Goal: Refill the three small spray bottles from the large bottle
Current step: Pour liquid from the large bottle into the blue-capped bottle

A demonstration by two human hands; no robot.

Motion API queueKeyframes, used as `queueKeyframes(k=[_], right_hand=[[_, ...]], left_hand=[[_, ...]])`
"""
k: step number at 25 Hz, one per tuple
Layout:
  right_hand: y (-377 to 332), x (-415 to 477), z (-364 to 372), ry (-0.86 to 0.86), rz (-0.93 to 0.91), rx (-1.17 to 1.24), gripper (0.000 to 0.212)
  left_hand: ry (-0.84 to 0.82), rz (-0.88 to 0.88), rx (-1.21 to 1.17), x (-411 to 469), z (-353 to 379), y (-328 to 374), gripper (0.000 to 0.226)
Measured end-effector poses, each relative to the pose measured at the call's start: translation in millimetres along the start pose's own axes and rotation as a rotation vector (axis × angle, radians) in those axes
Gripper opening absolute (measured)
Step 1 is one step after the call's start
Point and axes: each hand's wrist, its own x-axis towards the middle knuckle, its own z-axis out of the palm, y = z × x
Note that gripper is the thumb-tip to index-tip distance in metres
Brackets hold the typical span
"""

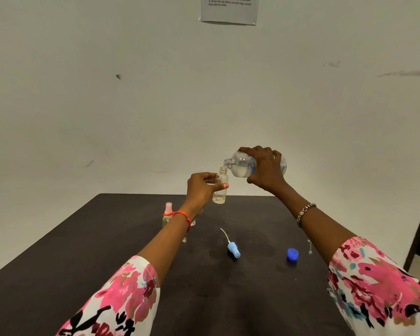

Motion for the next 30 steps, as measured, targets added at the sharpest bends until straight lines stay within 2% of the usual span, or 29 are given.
queueKeyframes(k=[30], right_hand=[[-1.9, -0.8, 1.5, -0.008, -0.003, -0.009, 0.074]], left_hand=[[-0.005, -0.03, 0.003, -5.2, -1.6, 0.3, 0.05]])
